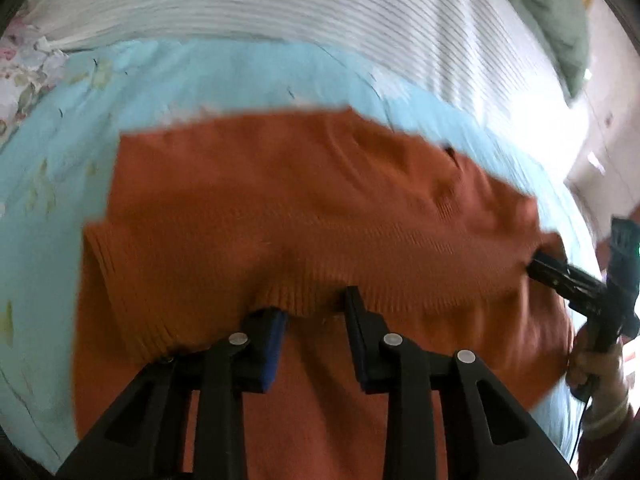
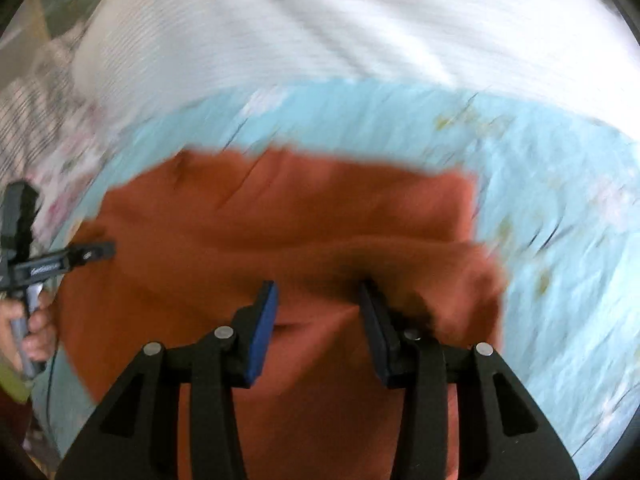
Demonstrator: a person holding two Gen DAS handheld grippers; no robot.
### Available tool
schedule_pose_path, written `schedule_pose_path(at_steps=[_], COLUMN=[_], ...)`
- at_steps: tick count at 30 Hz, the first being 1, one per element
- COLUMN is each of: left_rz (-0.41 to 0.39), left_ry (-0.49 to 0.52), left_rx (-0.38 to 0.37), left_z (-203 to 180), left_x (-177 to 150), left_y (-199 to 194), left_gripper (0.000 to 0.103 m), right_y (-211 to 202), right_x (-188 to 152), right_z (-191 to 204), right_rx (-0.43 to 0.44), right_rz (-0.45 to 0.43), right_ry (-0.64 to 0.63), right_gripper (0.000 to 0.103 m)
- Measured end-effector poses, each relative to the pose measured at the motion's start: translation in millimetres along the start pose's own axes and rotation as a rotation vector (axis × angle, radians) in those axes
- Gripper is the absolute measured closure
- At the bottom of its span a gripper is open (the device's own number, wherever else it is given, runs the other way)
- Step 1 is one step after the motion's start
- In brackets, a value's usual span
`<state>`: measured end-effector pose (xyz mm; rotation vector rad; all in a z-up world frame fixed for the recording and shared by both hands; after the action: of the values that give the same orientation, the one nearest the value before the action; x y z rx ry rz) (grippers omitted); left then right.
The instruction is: Fold small clothes
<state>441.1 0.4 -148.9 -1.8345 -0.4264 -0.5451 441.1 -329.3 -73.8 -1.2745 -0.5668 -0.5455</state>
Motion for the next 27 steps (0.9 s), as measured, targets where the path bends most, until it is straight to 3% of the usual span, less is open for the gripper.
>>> schedule_pose_path(at_steps=[2, 4, 5, 7, 10, 15, 20, 27], left_rz=[-0.038, -0.089, -0.125, -0.163, -0.189, -0.172, -0.161, -0.143], left_ry=[-0.02, -0.04, -0.053, -0.08, -0.143, -0.183, -0.235, -0.383], left_rx=[0.046, 0.111, 0.145, 0.186, 0.221, 0.184, 0.083, -0.022], left_z=[10, 22, 29, 43, 64, 70, 51, 38], left_x=[23, 43, 53, 66, 69, 24, -50, -127], left_y=[0, -6, -12, -22, -40, -63, -93, -129], left_gripper=[0.069, 0.053, 0.049, 0.04, 0.038, 0.038, 0.038, 0.035], right_y=[-7, -17, -21, -31, -45, -59, -67, -95], right_x=[23, 36, 39, 40, 22, -30, -81, -109], right_z=[-18, -33, -35, -40, -35, -4, 27, 54], right_rx=[-0.05, -0.078, -0.08, -0.074, -0.053, 0.024, 0.095, 0.141], right_rz=[-0.069, -0.109, -0.121, -0.131, -0.126, -0.069, -0.019, -0.029], right_ry=[0.038, 0.079, 0.098, 0.133, 0.157, 0.167, 0.196, 0.237], right_gripper=[0.059, 0.055, 0.054, 0.054, 0.053, 0.05, 0.048, 0.044])
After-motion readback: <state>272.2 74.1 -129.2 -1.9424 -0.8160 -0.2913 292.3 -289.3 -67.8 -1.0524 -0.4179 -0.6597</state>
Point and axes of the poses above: each gripper's, at about its wrist camera, not at the fingertips, and y roughly the way its jaws point, z to its left, x to its top, the point moved 8 cm from there along y, roughly the way its jaws point, and after that the axes turned 4 degrees about -z, right-handed, at the moved point
